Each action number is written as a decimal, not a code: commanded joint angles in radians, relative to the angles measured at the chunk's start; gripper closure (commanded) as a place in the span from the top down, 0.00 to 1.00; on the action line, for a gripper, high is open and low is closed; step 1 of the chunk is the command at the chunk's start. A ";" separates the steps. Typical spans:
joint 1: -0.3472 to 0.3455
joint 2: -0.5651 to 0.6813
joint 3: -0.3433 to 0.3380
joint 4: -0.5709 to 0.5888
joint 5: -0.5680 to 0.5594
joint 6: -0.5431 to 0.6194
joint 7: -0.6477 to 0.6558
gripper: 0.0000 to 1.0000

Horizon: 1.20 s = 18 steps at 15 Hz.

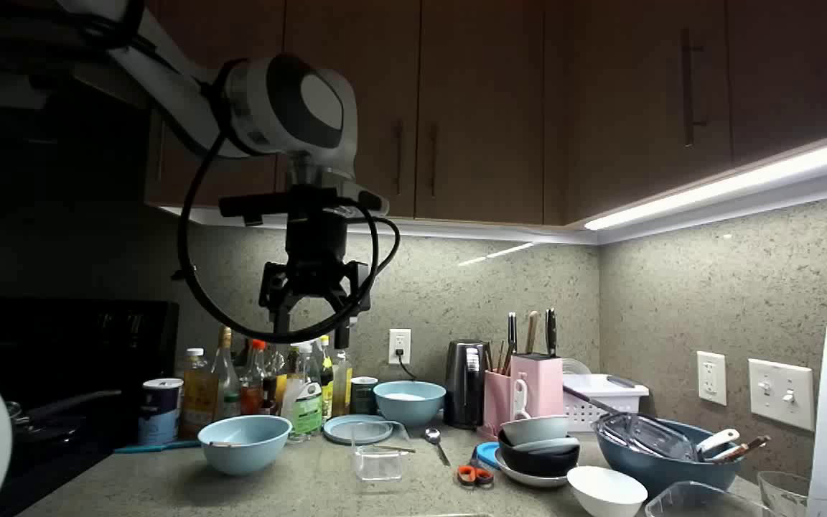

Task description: Move the chopstick from the bowl to the clear object

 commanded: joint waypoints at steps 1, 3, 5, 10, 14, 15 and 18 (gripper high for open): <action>-0.013 0.001 0.011 0.002 0.006 -0.002 -0.006 1.00; -0.013 0.001 0.011 0.002 0.006 -0.002 -0.006 1.00; -0.013 0.001 0.011 0.002 0.006 -0.002 -0.006 1.00; -0.013 0.001 0.011 0.002 0.006 -0.002 -0.006 1.00; -0.013 0.001 0.011 0.002 0.006 -0.002 -0.006 1.00; -0.013 0.001 0.011 0.002 0.006 -0.002 -0.006 1.00; -0.013 0.001 0.011 0.002 0.006 -0.002 -0.006 1.00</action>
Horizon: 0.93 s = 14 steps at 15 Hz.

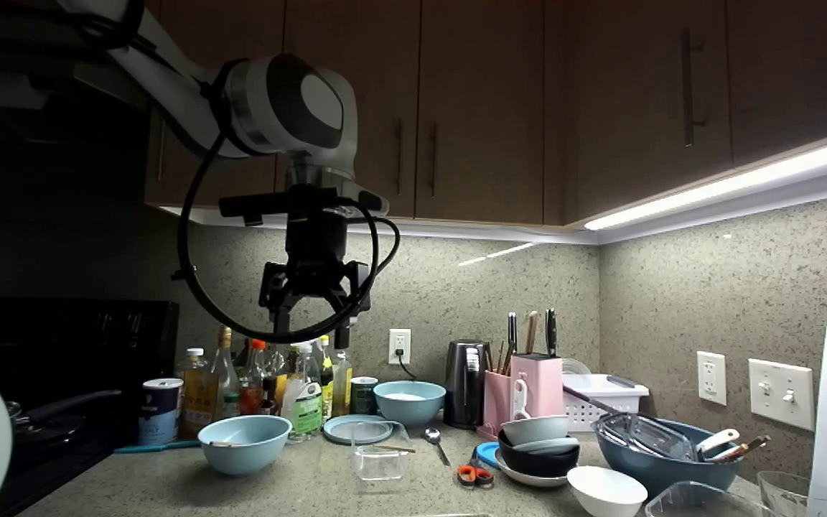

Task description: Move the chopstick from the bowl to the clear object

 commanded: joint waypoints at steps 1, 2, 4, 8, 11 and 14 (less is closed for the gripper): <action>-0.013 0.001 0.011 0.002 0.006 -0.002 -0.006 1.00; -0.005 0.022 0.018 0.013 0.005 -0.001 -0.012 1.00; 0.008 0.073 0.048 0.038 -0.012 -0.002 -0.009 1.00; 0.044 0.194 0.133 0.097 -0.054 0.039 0.008 1.00; 0.067 0.273 0.180 0.142 -0.083 0.076 0.015 1.00; 0.076 0.266 0.177 0.137 -0.084 0.065 0.008 1.00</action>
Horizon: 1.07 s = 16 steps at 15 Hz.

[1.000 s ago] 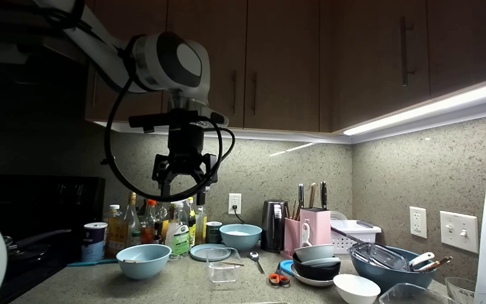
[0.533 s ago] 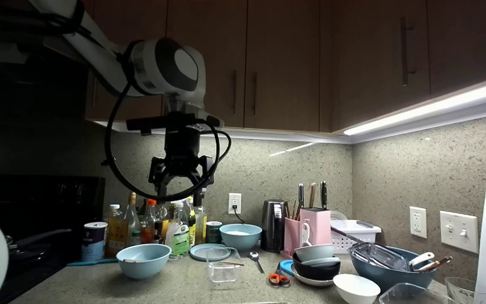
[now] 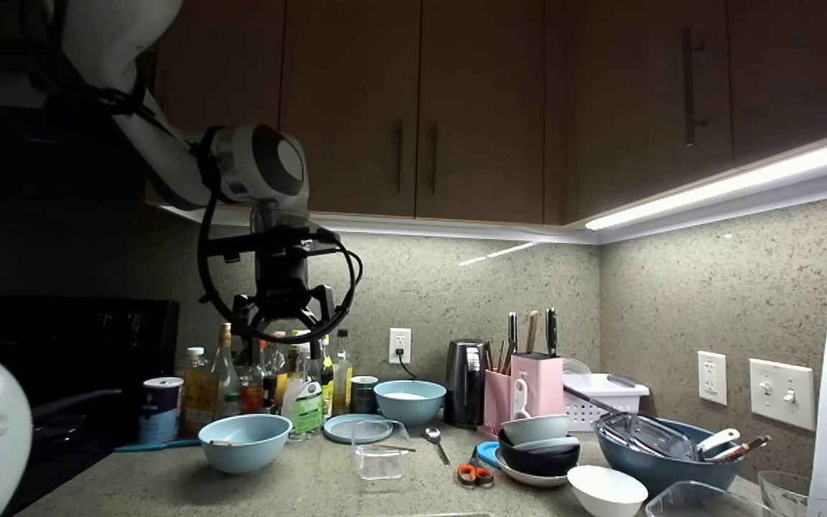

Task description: Move the chopstick from the bowl to the clear object

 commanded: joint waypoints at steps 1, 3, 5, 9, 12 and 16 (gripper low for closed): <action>0.010 0.014 -0.005 0.012 -0.009 -0.002 0.003 1.00; 0.010 0.021 -0.005 0.019 -0.016 -0.002 0.003 1.00; 0.010 0.021 -0.006 0.020 -0.017 -0.002 0.003 1.00; 0.029 0.136 0.024 0.057 -0.024 0.069 0.040 1.00; 0.054 0.244 0.058 0.098 -0.044 0.146 0.092 1.00; 0.104 0.401 0.090 0.184 -0.105 0.201 0.165 1.00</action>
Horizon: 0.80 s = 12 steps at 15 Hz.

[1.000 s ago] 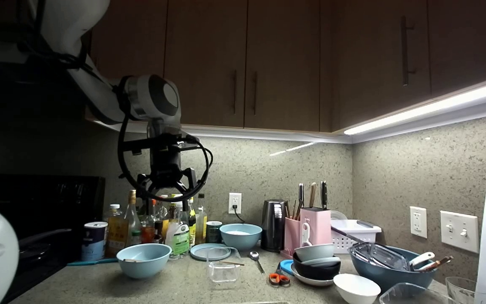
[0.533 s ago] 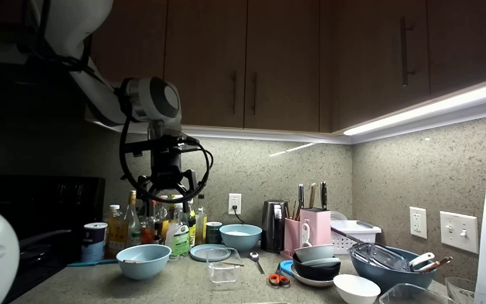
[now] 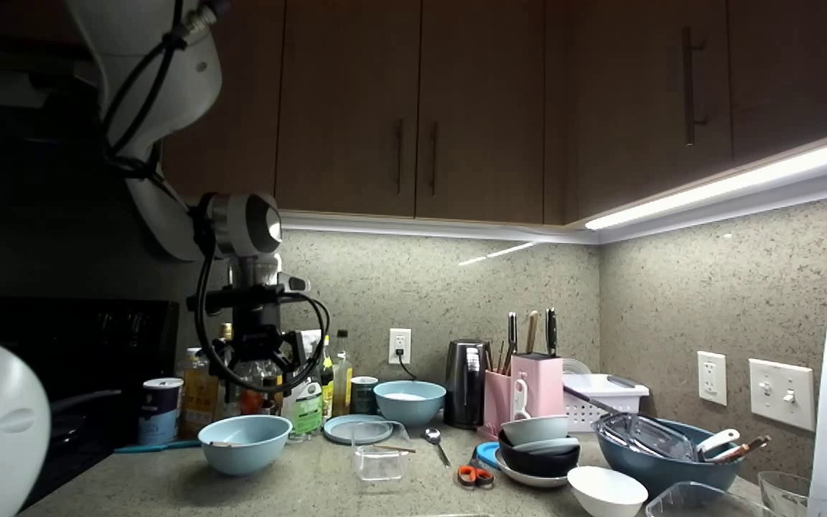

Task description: Move the chopstick from the bowl to the clear object

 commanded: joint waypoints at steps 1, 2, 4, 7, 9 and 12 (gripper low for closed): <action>0.040 0.128 0.014 0.091 -0.100 0.007 0.084 1.00; 0.040 0.079 -0.001 0.048 -0.044 0.008 0.040 1.00; 0.051 0.111 -0.003 0.066 -0.050 0.008 0.047 1.00; 0.049 0.103 -0.009 0.066 -0.050 0.008 0.047 1.00; 0.054 0.155 -0.006 0.093 -0.050 0.021 0.037 1.00; 0.083 0.257 0.006 0.163 -0.065 -0.009 0.027 1.00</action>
